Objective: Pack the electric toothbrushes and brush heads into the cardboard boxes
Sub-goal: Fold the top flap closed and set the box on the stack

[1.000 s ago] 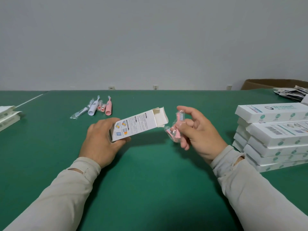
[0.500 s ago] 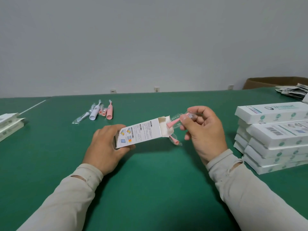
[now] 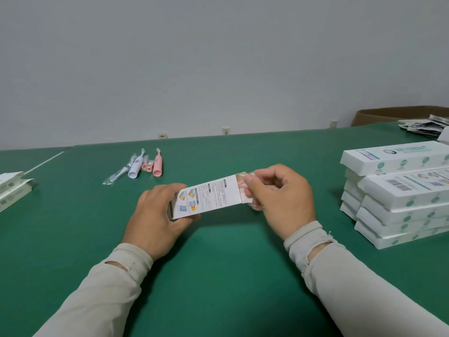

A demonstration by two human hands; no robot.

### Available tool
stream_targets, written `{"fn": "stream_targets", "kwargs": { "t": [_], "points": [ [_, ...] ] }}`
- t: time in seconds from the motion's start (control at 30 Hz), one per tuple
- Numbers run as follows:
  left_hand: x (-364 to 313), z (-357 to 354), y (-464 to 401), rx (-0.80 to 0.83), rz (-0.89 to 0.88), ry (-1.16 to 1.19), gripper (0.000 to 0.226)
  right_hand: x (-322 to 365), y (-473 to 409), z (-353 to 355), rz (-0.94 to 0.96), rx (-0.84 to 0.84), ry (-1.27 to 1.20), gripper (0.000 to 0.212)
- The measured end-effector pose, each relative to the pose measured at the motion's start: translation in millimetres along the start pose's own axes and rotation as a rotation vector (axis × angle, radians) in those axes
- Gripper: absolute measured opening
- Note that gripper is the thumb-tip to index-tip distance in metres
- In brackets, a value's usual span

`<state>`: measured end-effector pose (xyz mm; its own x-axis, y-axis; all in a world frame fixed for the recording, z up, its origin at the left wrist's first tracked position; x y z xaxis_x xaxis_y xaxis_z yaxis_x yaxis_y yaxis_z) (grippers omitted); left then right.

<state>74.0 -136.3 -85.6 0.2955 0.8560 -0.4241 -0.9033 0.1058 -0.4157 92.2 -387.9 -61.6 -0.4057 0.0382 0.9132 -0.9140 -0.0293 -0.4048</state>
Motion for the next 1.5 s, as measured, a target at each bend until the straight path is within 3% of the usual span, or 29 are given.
{"fn": "stream_targets", "kwargs": {
  "t": [0.13,0.33,0.47,0.6,0.7,0.87,1.03,1.17,1.33,1.4,1.5],
  "points": [
    [3.1,2.6,0.9,0.001,0.025,0.021,0.049,-2.4,-2.2,2.7,-0.065,0.044,0.146,0.01],
    [-2.4,0.7,2.7,0.032,0.0,0.023,0.049,12.5,-0.9,2.8,0.137,0.015,0.459,0.023],
    [-2.3,1.3,2.5,0.031,0.008,-0.021,0.05,3.7,-4.1,4.5,0.011,-0.025,0.429,0.019],
    [-3.9,1.9,3.1,0.032,0.008,-0.033,0.05,0.3,-2.7,0.5,-0.095,0.013,0.188,0.027],
    [-4.8,2.9,3.0,0.02,0.017,-0.029,0.05,-1.8,0.4,-9.9,-0.253,0.207,-0.064,0.02],
    [-7.1,4.4,3.8,0.01,-0.008,-0.022,0.049,5.1,20.1,-27.8,-0.419,0.869,-0.448,0.013],
    [-18.3,-3.3,5.0,0.046,-0.125,-0.095,0.052,-7.2,28.8,-37.2,-0.485,1.025,-0.333,0.026],
    [-13.6,-6.0,3.8,0.062,-0.101,-0.064,0.052,-5.6,24.1,-34.8,-0.436,0.982,-0.354,0.027],
    [6.4,3.4,1.1,-0.029,0.039,0.045,0.046,4.7,3.4,-13.6,-0.362,0.76,-0.493,0.034],
    [14.7,6.1,0.5,-0.063,0.089,0.092,0.047,-1.2,-3.8,-4.1,-0.375,0.63,-0.384,0.035],
    [16.2,4.3,-1.1,-0.059,0.092,0.138,0.047,-11.4,-7.0,1.5,-0.38,0.525,-0.123,0.017]
  ]
}}
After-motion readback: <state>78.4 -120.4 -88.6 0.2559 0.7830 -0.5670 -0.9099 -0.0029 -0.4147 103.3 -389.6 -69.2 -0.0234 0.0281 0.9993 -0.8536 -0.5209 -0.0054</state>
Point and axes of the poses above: each hand's wrist, its own y-axis away from the middle knuckle, its own z-axis out of the back of the hand, x = y × z, the point moved 6 cm from there along -y, towards the middle knuckle, and after that the axes turned 11 degrees about x, right-handed, at the moved point
